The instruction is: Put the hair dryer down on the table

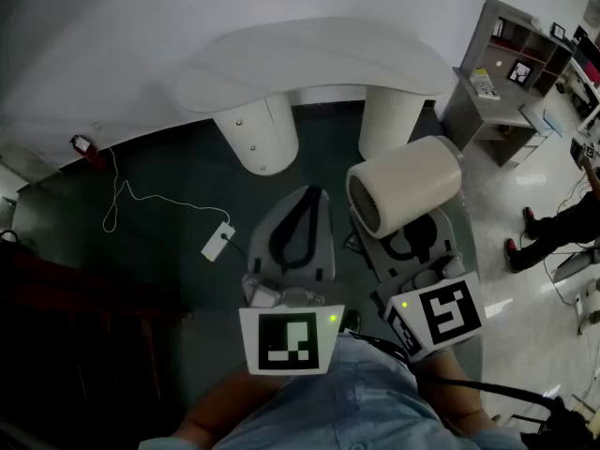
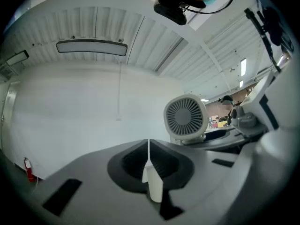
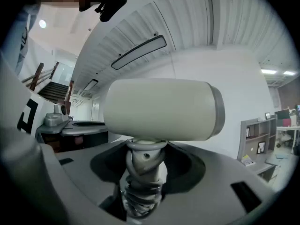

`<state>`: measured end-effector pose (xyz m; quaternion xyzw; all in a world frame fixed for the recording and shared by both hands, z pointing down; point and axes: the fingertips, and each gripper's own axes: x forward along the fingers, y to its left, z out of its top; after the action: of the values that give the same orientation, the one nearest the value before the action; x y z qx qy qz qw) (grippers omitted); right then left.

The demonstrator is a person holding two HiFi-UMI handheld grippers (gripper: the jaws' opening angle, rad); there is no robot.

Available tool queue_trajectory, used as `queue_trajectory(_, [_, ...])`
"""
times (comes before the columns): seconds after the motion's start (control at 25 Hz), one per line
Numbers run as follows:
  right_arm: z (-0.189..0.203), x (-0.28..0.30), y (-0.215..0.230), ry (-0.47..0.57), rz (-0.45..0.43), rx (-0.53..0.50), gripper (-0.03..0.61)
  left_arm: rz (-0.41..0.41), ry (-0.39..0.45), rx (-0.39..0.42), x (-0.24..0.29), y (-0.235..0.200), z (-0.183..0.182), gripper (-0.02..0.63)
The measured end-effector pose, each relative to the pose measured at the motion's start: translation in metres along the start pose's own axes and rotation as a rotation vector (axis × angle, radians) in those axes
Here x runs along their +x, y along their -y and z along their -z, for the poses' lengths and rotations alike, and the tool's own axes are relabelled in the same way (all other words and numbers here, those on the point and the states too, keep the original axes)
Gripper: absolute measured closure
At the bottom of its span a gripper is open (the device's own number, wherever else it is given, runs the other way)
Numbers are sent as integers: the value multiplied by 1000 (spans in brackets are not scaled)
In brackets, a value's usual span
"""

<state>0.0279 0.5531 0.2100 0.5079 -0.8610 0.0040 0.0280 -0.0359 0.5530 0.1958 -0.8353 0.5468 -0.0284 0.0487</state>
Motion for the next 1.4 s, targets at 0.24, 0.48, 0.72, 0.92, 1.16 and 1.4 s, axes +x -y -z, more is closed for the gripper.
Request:
queue_trajectory(0.24, [1,1,7,6,3,9,357,5,20,4,7,3,-2,600])
queue_trajectory(0.48, [10,-9,18,0,7,31,357,5,7,-15,11,18,5,600])
queue_trajectory(0.72, [12,-17,37,15,6,65,357,-6,-6,-2,18,33,7,600])
queue_trajectory(0.92, [19,-20,51,0,-6,71,357,-27,-33,5,25,41,14,600])
queue_trajectory(1.16, [28,-3,61,-20,-29,91,357,-53,-57,1,42,31,21,600])
queue_trajectory(1.4, [38,34,71,-51,-34,99,357,-58,-76,-3,76,7,34,600])
